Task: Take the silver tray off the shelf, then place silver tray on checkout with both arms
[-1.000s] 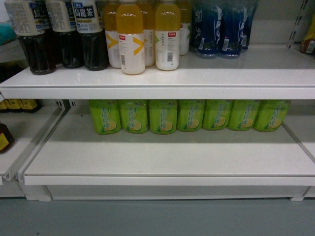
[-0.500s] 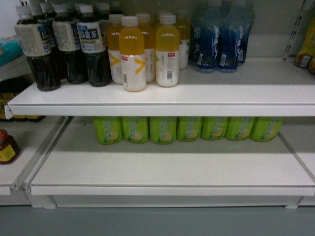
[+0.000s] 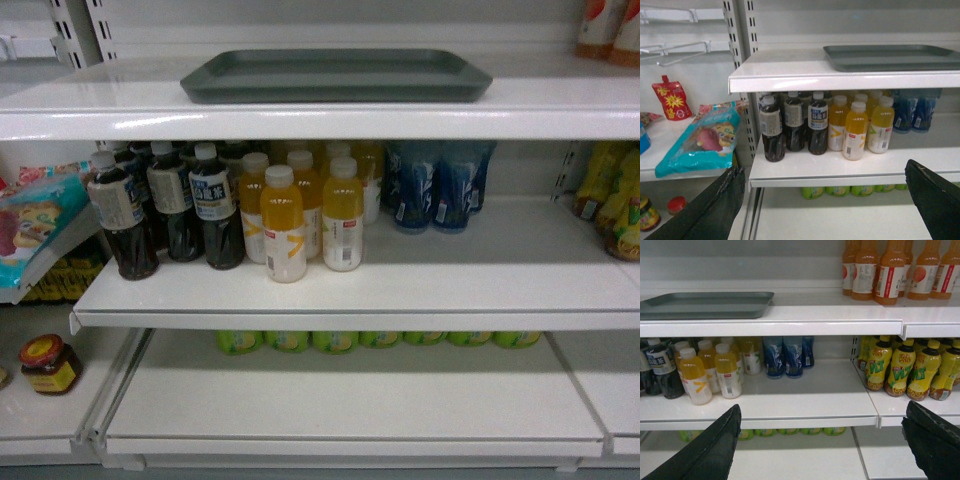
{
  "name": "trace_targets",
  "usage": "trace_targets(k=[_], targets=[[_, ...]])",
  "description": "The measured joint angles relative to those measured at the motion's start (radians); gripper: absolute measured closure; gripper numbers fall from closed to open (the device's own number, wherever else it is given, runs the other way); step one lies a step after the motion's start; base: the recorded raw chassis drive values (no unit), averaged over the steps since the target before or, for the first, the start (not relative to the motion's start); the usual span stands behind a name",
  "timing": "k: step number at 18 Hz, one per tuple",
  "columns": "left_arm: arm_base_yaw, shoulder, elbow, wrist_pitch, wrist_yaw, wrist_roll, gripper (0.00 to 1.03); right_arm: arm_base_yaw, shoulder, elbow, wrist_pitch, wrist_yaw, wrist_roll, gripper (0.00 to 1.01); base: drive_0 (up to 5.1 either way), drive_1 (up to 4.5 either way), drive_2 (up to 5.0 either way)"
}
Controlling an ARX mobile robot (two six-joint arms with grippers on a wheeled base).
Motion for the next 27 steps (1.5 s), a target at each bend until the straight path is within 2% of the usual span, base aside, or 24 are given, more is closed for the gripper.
trace_targets(k=[16, 27], targets=[[0.000, 0.000, 0.000, 0.001, 0.000, 0.000, 0.05, 0.000, 0.000, 0.000, 0.000, 0.000, 0.001, 0.03, 0.0, 0.09, -0.1], [0.000, 0.000, 0.000, 0.000, 0.000, 0.000, 0.05, 0.000, 0.000, 0.000, -0.002, 0.000, 0.001, 0.03, 0.1, 4.40, -4.3]])
